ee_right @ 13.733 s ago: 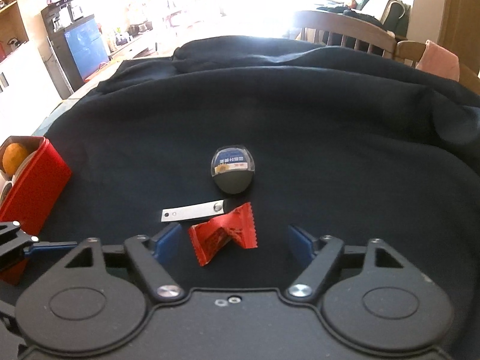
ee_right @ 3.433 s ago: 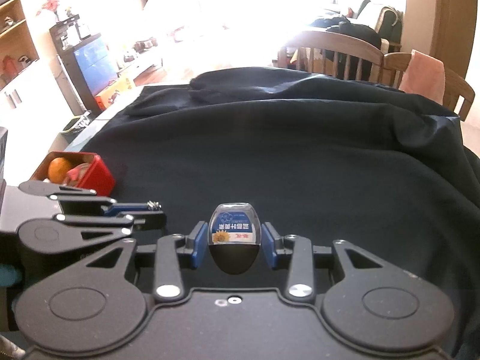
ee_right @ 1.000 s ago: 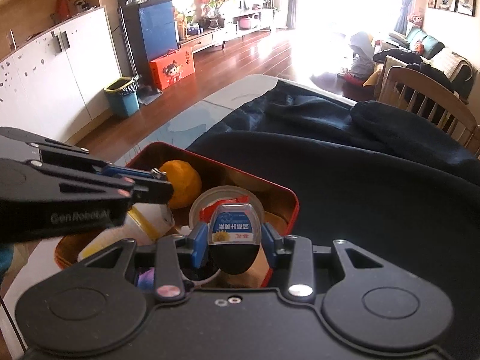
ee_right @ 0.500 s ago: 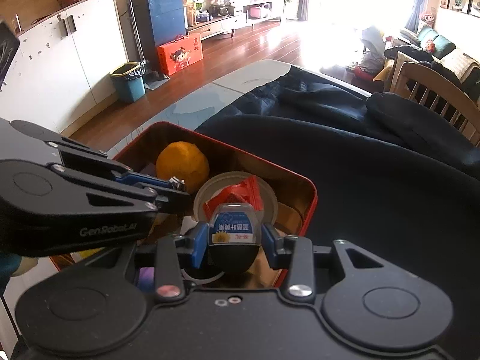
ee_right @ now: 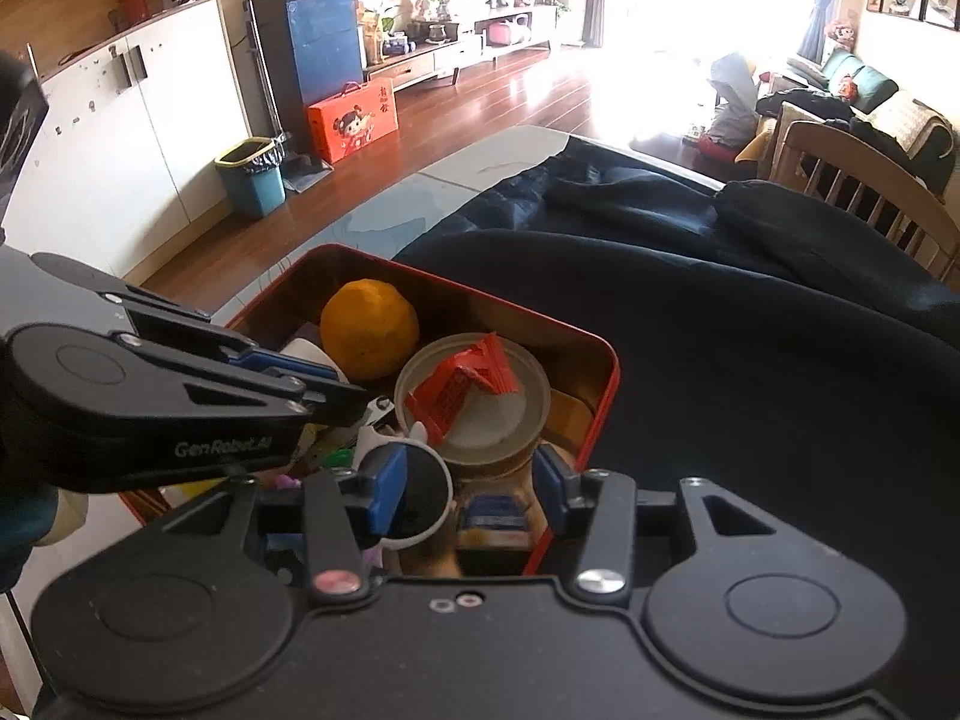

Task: Organize rigid objects
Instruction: 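Open both tools to release the strip and bottle into the tin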

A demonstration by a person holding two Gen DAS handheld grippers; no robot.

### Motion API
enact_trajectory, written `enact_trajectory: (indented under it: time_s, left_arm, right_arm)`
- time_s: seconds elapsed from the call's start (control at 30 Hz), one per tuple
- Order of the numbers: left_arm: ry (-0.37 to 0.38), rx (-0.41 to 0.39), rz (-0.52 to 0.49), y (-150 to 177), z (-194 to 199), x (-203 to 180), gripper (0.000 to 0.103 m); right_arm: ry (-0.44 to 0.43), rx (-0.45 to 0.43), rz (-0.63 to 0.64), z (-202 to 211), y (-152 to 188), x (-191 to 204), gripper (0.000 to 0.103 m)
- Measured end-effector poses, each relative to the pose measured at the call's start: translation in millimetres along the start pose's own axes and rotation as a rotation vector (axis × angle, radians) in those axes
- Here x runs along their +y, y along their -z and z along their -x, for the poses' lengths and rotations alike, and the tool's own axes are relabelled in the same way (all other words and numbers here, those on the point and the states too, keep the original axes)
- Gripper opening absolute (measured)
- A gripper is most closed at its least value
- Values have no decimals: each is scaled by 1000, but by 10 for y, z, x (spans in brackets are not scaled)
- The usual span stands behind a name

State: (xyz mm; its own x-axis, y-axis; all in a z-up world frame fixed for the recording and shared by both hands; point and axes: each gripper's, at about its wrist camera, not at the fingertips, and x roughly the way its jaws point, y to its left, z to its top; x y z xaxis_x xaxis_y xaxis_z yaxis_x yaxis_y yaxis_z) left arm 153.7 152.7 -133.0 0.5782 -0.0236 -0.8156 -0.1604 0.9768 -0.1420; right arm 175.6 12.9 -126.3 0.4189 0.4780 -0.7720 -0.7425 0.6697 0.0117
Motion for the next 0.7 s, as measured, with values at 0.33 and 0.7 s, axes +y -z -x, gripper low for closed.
enact_trajectory:
  time_s: [0.33,0.7]
  left_arm:
    - [-24,-43,-7,116,231,-51,12]
    - [-46,-106,-32,255,568,-101,12]
  right_arm:
    - [-5,-39,-47,307,103,3,55]
    - [-35,-118,-92,693,197,109,63]
